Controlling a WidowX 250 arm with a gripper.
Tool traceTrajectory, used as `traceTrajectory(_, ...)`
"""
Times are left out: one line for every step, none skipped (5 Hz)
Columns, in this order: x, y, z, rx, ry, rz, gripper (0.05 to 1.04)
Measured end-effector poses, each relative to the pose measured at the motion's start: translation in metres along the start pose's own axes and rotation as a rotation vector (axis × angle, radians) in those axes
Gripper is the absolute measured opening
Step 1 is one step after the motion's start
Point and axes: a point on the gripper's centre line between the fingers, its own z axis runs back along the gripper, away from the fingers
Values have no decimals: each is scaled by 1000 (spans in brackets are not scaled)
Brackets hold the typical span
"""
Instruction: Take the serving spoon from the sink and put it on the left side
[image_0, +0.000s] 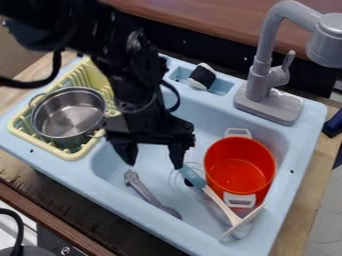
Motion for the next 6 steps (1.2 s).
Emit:
traceTrajectory(1,-4,-9,-23,4,214,999)
traceTrajectory(5,-4,-19,-11,28,431,999)
traceTrajectory(15,-6,-25,17,70,575,999)
traceTrajectory(17,-5,-26,17,79,652,999)
traceTrajectory(15,-2,-31,48,97,691,999)
traceTrajectory(15,-2,-39,92,105,756,999)
